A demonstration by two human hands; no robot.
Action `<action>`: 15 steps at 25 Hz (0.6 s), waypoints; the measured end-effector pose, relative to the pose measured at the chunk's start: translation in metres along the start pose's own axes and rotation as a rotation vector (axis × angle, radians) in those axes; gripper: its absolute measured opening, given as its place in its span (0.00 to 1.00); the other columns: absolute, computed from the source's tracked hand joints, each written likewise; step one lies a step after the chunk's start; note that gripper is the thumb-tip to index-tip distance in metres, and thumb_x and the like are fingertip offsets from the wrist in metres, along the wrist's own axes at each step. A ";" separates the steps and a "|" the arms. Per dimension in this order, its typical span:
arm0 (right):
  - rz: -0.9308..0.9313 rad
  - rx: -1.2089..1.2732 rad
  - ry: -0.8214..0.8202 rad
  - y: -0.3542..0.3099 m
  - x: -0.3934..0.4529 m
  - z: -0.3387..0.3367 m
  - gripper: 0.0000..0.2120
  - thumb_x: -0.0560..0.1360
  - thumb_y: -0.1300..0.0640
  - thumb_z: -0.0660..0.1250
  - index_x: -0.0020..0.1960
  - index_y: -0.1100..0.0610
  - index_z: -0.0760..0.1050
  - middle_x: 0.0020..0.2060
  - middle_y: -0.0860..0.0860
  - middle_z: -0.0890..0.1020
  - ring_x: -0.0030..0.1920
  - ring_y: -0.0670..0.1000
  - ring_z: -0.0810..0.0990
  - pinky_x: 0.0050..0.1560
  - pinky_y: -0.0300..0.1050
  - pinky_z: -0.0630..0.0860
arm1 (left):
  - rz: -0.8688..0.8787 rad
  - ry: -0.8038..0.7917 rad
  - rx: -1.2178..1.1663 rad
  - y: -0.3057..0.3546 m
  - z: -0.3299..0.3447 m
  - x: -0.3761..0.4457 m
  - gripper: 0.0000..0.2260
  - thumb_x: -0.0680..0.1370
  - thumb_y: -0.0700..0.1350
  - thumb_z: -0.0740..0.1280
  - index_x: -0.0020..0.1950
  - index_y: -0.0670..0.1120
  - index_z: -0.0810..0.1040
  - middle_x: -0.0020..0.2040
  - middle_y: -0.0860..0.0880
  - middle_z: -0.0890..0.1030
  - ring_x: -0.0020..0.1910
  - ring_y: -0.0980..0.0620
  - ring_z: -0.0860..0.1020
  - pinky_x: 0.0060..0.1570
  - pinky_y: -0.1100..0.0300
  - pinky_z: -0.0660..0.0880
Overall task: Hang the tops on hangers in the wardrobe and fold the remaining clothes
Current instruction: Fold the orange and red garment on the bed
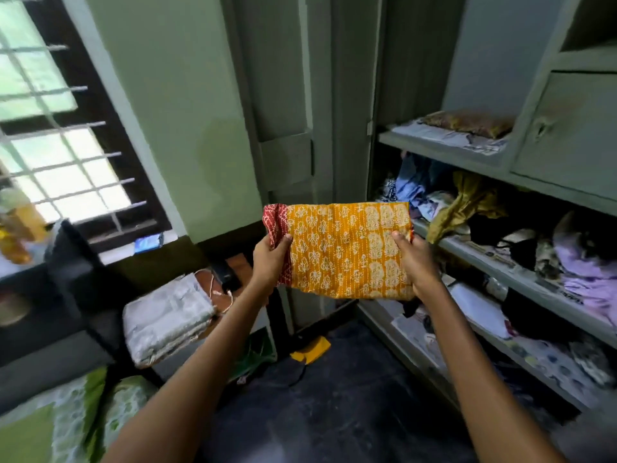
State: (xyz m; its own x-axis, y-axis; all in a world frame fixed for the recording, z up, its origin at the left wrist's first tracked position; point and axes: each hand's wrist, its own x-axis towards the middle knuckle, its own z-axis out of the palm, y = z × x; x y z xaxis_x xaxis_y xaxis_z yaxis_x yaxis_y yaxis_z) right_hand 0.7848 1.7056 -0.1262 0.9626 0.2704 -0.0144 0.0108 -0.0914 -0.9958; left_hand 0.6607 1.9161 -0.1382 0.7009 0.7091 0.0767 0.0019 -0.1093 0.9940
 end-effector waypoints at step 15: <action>-0.019 0.129 0.410 -0.062 0.311 -0.073 0.13 0.78 0.50 0.63 0.54 0.59 0.75 0.58 0.65 0.77 0.57 0.63 0.77 0.61 0.61 0.72 | 0.213 -0.330 0.034 0.076 0.247 0.332 0.06 0.79 0.44 0.65 0.53 0.44 0.77 0.47 0.49 0.80 0.44 0.51 0.80 0.46 0.58 0.76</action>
State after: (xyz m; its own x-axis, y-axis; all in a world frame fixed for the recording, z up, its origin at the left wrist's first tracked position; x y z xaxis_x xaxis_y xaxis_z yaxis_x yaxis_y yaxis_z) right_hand 1.1035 1.7252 -0.0625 0.9908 -0.1345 0.0155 0.0207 0.0379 -0.9991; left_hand 1.0697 1.9717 -0.0568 0.8800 0.4063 0.2461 -0.1487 -0.2565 0.9550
